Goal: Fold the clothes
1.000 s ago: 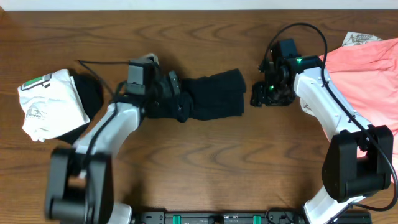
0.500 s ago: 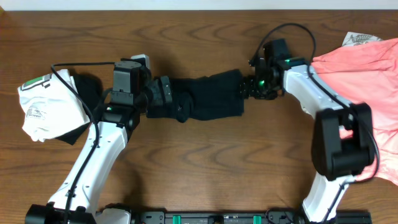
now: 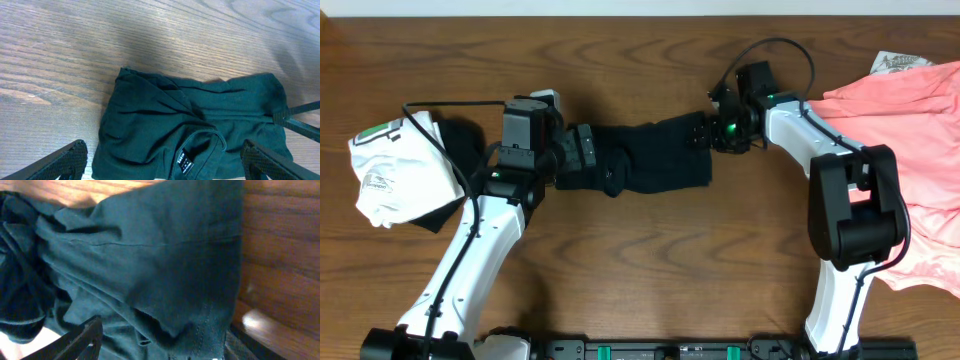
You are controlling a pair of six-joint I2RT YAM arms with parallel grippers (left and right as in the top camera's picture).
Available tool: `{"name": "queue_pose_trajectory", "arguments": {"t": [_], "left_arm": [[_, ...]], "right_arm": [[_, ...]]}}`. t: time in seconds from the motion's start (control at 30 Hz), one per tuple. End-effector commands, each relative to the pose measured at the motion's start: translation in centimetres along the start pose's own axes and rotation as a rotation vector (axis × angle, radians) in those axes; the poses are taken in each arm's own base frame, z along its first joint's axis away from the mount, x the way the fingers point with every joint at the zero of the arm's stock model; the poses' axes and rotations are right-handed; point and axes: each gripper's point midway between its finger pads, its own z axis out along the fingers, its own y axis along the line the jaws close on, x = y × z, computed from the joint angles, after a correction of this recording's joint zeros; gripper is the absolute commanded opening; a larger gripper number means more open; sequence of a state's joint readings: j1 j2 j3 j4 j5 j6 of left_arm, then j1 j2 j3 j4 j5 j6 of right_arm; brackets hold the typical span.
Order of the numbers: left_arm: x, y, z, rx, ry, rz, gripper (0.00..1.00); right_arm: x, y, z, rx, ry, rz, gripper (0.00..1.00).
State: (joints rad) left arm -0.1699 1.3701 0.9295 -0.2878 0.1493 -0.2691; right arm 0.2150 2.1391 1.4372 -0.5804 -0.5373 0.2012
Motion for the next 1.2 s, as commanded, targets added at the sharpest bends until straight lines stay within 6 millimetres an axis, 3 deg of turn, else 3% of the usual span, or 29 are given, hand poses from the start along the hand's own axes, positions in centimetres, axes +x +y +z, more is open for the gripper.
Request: {"name": "queue_pose_trajectory", "arguments": {"t": [0.0,0.27,0.43,0.77,0.97,1.17], "left_arm": [[-0.37,0.70,-0.03,-0.035,-0.014,0.011,0.98],[-0.39,0.72,-0.03,-0.036,-0.015,0.011,0.98],[-0.31,0.75,-0.03,-0.037,-0.011,0.011,0.98],[-0.29,0.75,-0.03,-0.037,-0.011,0.010,0.98],[-0.29,0.75,-0.03,-0.037,-0.011,0.010,0.98],[-0.29,0.75,-0.03,-0.037,-0.011,0.010,0.98]], "right_arm": [[4.66,-3.04,3.89,0.075,0.151,0.070,0.70],[5.49,-3.42,3.74,0.100,0.181,0.086,0.55],[5.47,-3.41,3.75,0.100,0.180,0.086,0.38],[5.47,-3.40,3.75,0.100,0.180,0.086,0.34],[5.34,-3.39,3.77,0.099,0.175,0.091,0.01],[4.94,-3.45,3.70,0.098,0.161,0.091,0.01]]}}
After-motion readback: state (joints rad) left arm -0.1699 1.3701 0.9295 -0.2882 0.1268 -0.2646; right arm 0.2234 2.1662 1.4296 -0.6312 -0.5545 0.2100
